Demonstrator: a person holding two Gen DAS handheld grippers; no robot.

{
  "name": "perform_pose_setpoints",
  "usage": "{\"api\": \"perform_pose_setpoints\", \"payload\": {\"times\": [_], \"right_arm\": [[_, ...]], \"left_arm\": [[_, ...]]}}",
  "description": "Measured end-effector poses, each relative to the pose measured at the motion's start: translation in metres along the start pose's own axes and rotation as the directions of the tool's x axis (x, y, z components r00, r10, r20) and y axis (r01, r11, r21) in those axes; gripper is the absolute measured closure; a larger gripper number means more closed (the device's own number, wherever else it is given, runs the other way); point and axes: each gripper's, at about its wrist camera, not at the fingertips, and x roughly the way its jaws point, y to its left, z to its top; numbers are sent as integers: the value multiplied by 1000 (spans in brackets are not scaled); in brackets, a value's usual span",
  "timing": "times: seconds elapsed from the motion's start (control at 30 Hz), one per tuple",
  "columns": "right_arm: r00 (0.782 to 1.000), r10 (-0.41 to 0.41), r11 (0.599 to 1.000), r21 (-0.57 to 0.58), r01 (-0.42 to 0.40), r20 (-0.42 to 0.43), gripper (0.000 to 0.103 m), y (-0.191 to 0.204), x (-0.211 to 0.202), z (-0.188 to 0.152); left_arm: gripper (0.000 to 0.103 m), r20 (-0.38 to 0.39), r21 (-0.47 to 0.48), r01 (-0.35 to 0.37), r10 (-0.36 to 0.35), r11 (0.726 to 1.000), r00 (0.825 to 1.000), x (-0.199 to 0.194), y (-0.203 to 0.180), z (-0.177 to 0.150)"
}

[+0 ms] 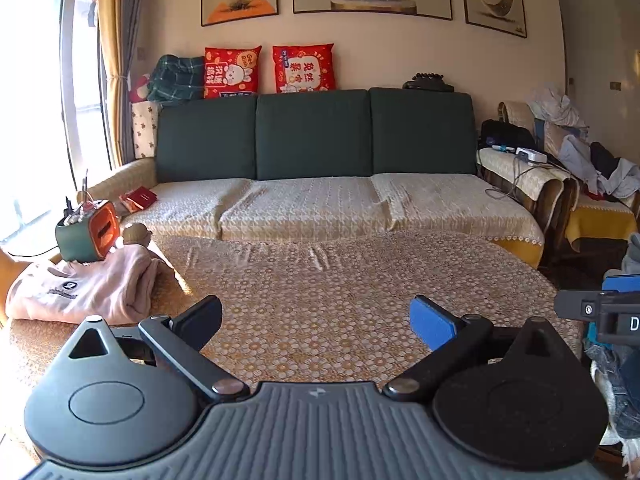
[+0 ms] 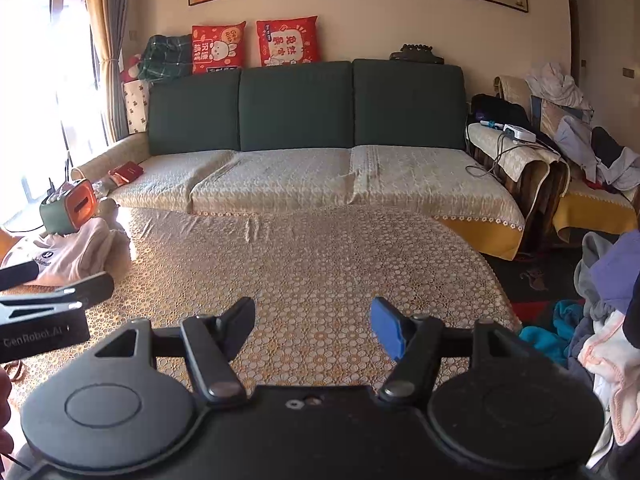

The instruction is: Fold clothes

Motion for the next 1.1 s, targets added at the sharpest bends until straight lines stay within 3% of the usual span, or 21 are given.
{"api": "perform_pose_setpoints", "payload": {"times": [1.1], "right_arm": [[1000,8,1000,-13,-8,-7,0,7,2,4]], "left_arm": [[2,-29,-11,32,-32,999,999,1,-1,-1]]}}
